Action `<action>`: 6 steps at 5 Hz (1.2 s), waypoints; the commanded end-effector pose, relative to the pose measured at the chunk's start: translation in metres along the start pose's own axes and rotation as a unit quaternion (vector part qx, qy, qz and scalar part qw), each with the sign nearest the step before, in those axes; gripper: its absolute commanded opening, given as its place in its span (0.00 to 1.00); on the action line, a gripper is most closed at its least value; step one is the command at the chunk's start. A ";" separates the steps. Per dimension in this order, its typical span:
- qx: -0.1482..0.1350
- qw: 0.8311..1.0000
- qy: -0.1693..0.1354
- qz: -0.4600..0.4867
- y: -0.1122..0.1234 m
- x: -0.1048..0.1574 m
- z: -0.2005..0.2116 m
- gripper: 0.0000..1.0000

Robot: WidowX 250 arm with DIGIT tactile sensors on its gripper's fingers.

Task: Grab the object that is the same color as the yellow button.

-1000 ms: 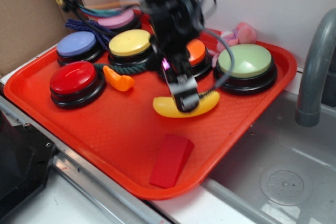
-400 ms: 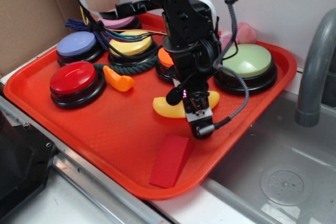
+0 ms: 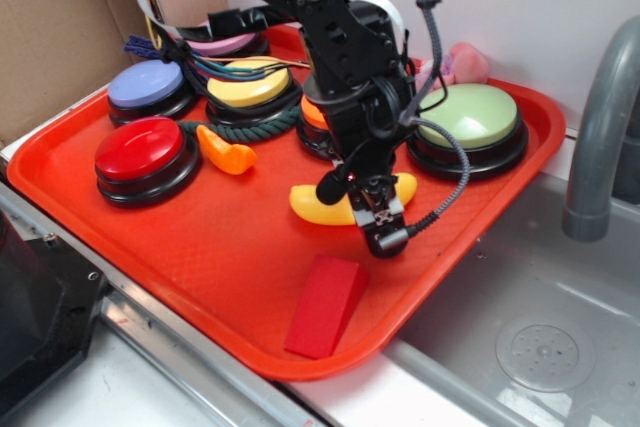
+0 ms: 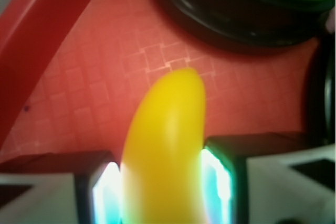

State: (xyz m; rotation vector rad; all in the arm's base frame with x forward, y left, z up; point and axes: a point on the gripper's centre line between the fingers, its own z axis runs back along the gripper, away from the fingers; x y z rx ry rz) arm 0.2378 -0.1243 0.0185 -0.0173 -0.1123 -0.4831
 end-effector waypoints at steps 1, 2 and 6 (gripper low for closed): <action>0.017 0.998 -0.011 0.058 0.017 -0.009 0.086 0.00; 0.012 0.995 -0.001 0.096 0.033 -0.032 0.117 0.00; 0.010 0.964 0.031 0.263 0.063 -0.088 0.155 0.26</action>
